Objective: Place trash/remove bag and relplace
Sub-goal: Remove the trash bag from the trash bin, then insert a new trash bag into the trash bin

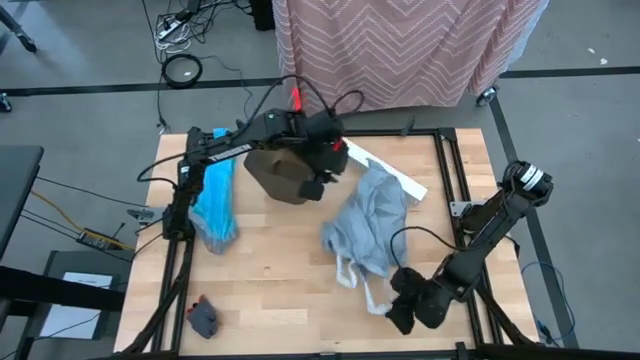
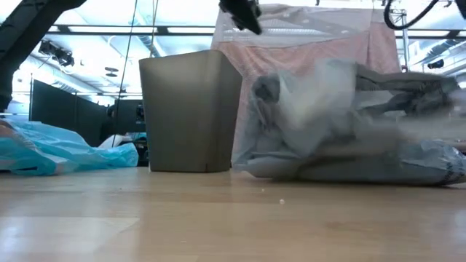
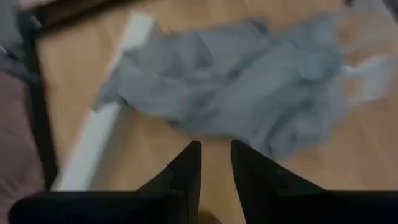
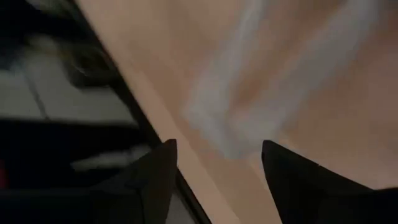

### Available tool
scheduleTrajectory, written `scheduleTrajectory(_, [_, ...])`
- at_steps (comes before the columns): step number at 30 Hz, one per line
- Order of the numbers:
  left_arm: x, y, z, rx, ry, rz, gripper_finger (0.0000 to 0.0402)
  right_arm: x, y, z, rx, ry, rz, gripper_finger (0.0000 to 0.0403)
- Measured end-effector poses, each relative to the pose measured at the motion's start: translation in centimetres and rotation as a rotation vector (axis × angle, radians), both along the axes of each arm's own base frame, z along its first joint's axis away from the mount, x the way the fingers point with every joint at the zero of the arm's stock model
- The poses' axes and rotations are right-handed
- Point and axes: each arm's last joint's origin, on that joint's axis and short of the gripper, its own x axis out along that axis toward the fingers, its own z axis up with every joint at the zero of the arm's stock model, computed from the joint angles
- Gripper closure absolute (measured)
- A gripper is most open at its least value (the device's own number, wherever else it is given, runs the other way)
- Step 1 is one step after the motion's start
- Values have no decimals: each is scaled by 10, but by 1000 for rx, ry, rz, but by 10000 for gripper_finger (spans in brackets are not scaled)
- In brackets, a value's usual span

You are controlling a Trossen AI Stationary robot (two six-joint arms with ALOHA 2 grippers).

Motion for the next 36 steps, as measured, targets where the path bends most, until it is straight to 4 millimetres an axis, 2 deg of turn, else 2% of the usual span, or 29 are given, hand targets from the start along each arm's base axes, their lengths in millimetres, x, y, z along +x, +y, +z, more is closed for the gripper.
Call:
scheduleTrajectory(3, [-15,-3,3,-15,86,24,305,-4,-5,-5,25,144,18,176])
scheduleTrajectory(6, [-35,-6,12,-24,152,72,305,1,-9,-5,75,186,18,176])
scheduleTrajectory(9, [-58,-10,27,-74,184,157,305,9,-13,3,145,142,-12,176])
scheduleTrajectory(11, [-73,-13,42,-87,135,193,305,17,-14,12,188,49,-40,176])
scheduleTrajectory(16, [-135,-24,82,-39,11,282,314,27,-26,19,77,-98,-114,176])
scheduleTrajectory(18, [-160,-30,89,-37,-23,317,319,28,-28,18,33,-120,-106,176])
scheduleTrajectory(20, [-174,-38,88,-18,-57,363,324,29,-31,17,-1,-119,-98,176])
scheduleTrajectory(23, [-197,-52,65,41,27,411,327,31,-36,16,-32,-108,-102,176])
scheduleTrajectory(26, [-213,-64,32,71,116,447,328,32,-38,15,-60,-103,-85,176])
scheduleTrajectory(31, [-221,-84,-28,46,223,452,328,33,-42,14,-98,-103,-60,176])
scheduleTrajectory(36, [-227,-96,-88,105,384,515,328,34,-44,14,-110,-99,-56,176])
